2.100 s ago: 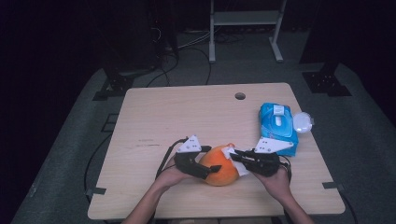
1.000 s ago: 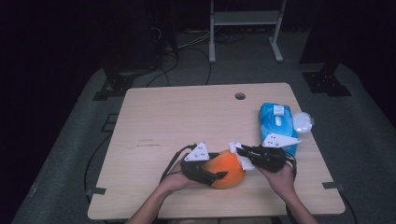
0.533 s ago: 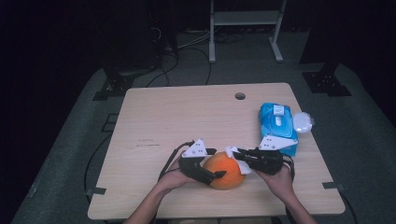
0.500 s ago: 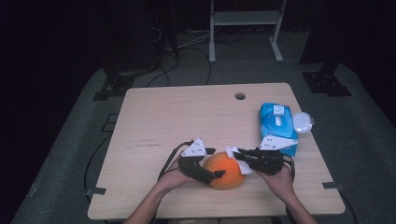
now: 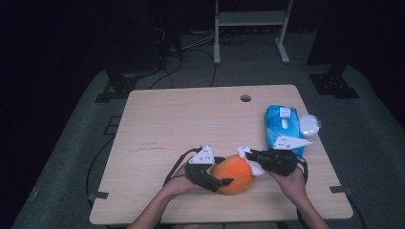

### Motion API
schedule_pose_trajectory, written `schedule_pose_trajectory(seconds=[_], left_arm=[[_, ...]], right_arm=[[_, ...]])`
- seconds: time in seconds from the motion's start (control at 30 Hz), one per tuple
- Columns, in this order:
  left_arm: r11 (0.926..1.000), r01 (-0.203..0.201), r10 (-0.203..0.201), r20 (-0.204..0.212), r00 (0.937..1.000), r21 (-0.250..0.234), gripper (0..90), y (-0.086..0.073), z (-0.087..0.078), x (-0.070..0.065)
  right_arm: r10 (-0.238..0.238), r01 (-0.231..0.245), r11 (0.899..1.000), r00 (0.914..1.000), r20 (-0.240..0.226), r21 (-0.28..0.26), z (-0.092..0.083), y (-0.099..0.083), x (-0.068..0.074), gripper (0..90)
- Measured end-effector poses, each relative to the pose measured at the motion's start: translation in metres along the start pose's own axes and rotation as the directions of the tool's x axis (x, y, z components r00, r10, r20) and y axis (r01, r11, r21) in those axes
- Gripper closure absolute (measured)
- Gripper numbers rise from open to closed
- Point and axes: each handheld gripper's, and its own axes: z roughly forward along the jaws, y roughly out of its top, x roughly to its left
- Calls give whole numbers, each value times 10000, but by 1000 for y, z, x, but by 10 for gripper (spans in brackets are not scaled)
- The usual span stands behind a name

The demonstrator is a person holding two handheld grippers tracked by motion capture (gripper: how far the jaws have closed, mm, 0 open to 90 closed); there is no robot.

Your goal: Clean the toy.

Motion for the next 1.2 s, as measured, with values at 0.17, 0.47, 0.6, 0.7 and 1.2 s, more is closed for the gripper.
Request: schedule_pose_trajectory(seconds=[0.17, 0.47, 0.6, 0.7, 1.2], left_arm=[[9998, -167, 167, 44, 9999, 60, 236, 1, 2, -4], [9990, -422, 421, 90, 9991, 112, 247, 1, 5, -9], [9993, -374, 373, 116, 9992, 74, 249, 0, 4, -7], [9992, -387, 386, 141, 9992, 71, 250, 1, 6, -8], [9987, -502, 501, 155, 9986, 108, 249, 3, 9, -12]], right_arm=[[-57, 58, 10000, 9999, -91, 28, 2, 3, 6, 812], [-336, 342, 9993, 9988, -359, 170, 7, 6, 15, 811], [6, -5, 9997, 10000, -50, 263, 2, 1, 2, 812], [180, -177, 9993, 9998, -80, 328, -2, 0, -2, 812], [-479, 505, 9981, 9963, -712, 358, 10, 10, 25, 813]])
